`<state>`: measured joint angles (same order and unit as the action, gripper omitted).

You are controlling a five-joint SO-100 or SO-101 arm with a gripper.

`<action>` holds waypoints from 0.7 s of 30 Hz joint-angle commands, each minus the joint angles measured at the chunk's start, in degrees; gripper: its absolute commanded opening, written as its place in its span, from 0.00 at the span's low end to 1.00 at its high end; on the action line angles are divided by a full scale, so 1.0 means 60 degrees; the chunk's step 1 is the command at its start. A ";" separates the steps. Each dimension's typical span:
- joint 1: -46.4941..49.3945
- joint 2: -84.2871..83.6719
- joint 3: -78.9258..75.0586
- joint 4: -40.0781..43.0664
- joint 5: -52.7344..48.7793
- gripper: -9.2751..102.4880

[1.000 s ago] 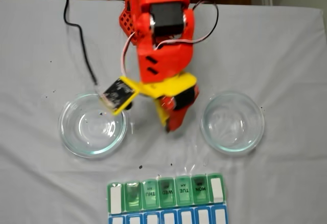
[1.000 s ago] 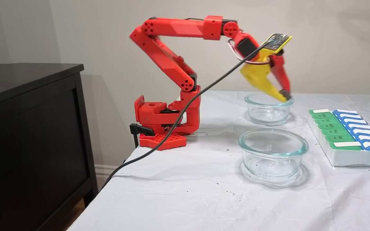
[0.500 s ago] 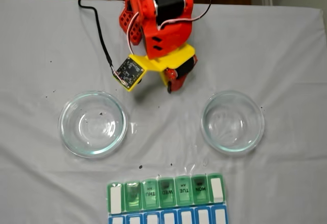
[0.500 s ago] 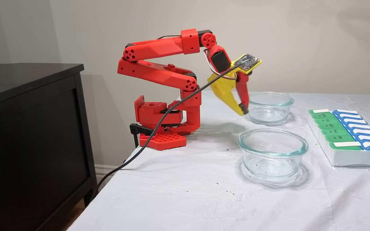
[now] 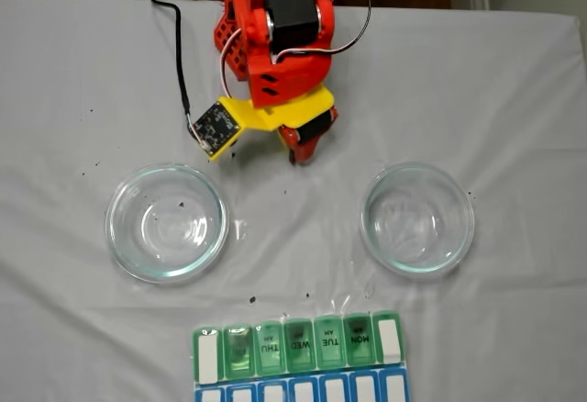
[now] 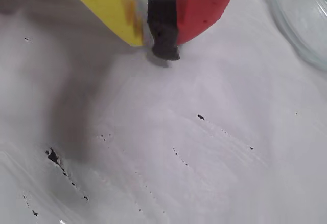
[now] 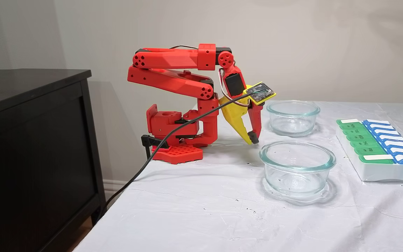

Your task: Sort medicines into box.

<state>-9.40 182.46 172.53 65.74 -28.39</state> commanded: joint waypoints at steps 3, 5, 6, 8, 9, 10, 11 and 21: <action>-0.0073 0.0190 -0.0205 -0.0029 0.0029 0.10; -0.0073 0.0190 -0.0205 -0.0029 0.0029 0.10; -0.0073 0.0190 -0.0205 -0.0029 0.0029 0.10; -0.0073 0.0190 -0.0205 -0.0029 0.0029 0.10; -0.0073 0.0190 -0.0205 -0.0029 0.0029 0.10; -0.0073 0.0190 -0.0205 -0.0029 0.0029 0.10; -0.0073 0.0190 -0.0205 -0.0029 0.0029 0.10; -0.0073 0.0190 -0.0205 -0.0029 0.0029 0.10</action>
<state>-9.40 182.46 172.53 65.74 -28.39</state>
